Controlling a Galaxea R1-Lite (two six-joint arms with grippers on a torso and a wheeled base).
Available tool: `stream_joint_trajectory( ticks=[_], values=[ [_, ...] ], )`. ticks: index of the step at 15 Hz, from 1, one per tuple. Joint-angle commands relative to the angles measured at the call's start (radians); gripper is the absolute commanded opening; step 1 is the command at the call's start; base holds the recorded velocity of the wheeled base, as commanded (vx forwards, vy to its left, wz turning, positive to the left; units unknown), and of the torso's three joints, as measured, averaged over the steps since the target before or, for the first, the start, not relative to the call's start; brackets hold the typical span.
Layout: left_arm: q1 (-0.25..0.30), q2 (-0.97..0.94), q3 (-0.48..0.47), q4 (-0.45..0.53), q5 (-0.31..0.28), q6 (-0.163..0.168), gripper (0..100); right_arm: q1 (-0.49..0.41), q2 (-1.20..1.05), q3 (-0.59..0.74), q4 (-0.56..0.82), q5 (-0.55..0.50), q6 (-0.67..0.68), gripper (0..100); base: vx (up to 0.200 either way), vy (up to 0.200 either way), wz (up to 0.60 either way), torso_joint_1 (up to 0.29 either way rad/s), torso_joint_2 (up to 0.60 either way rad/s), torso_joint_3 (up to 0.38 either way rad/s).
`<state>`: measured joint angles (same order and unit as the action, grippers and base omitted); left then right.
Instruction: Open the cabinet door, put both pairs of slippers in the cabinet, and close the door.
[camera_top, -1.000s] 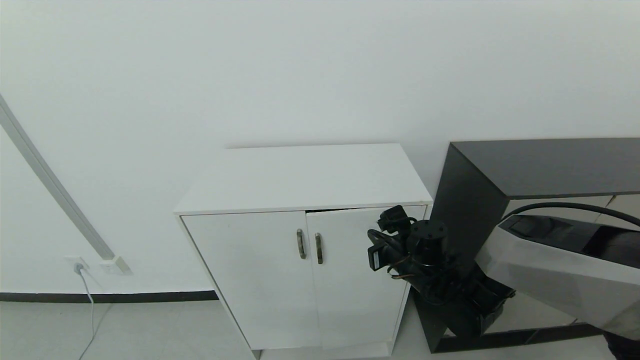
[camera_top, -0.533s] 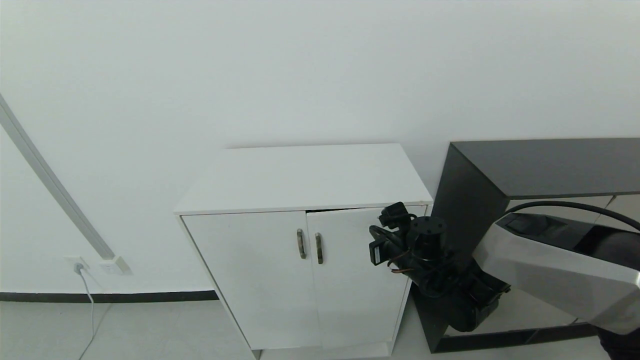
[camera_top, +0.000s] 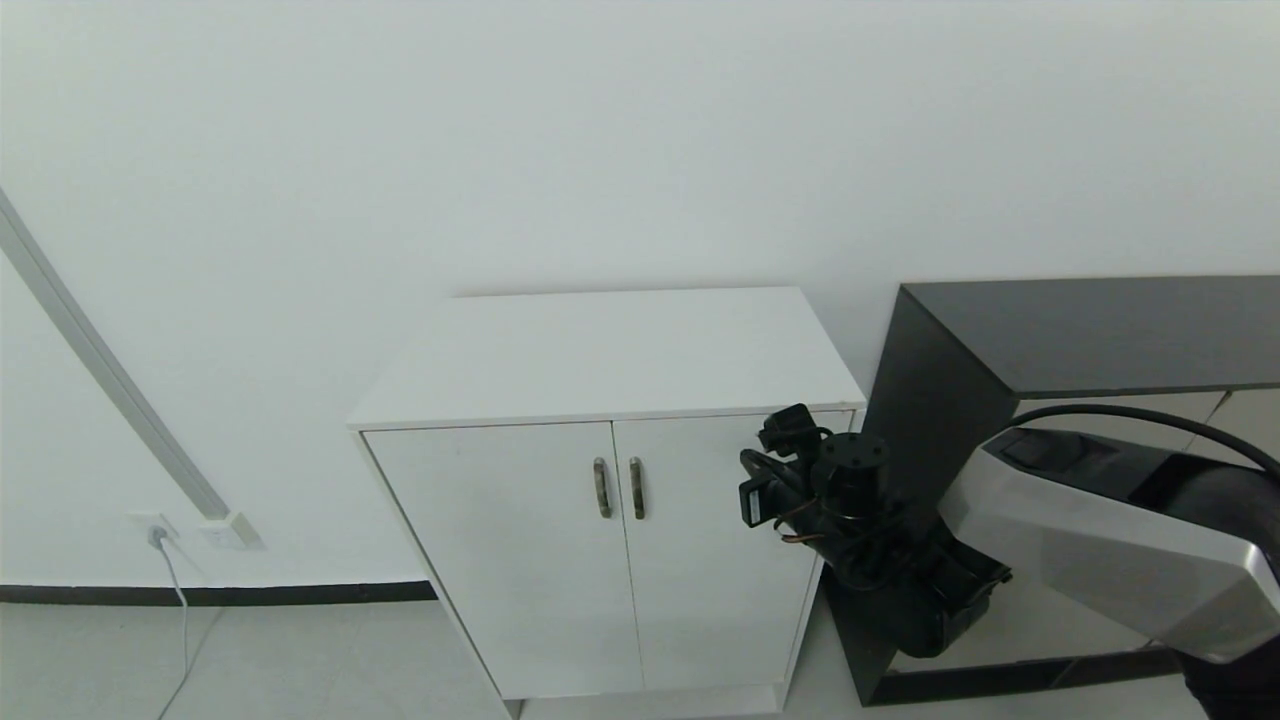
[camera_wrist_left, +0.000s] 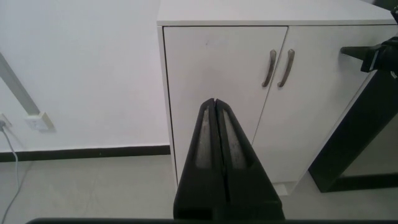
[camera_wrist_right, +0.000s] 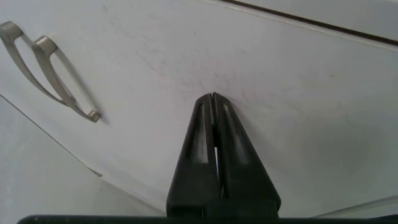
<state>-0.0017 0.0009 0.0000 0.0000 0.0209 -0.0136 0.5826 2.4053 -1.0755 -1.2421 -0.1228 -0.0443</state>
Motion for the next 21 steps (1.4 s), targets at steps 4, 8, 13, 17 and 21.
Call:
stream_joint_trajectory(
  ticks=[4,8,13,17,21],
  values=[
    [0.0,-0.001,0.0,0.0,0.001,0.0,0,-0.001,0.006,-0.004,0.0,0.0,0.0,0,0.0,0.0,0.0,0.0,0.0,0.0],
    [0.0,0.001,0.0,0.0,0.001,0.0,0,-0.001,0.008,-0.011,0.0,0.0,0.0,0,0.0,0.0,0.0,0.0,0.0,0.0],
    [0.0,0.001,0.0,0.0,0.001,0.0,0,-0.001,0.011,-0.017,0.0,0.0,0.0,0,0.0,0.0,0.0,0.0,0.0,0.0],
    [0.0,-0.001,0.0,0.0,0.001,0.0,0,-0.001,-0.022,0.023,-0.022,-0.009,0.0,0,0.0,0.0,0.0,0.0,0.0,0.0],
    [0.0,0.001,0.0,0.0,0.001,-0.002,0,-0.006,-0.127,0.158,-0.085,-0.077,0.0,0,0.0,0.0,0.0,0.0,0.0,0.0]
  ],
)
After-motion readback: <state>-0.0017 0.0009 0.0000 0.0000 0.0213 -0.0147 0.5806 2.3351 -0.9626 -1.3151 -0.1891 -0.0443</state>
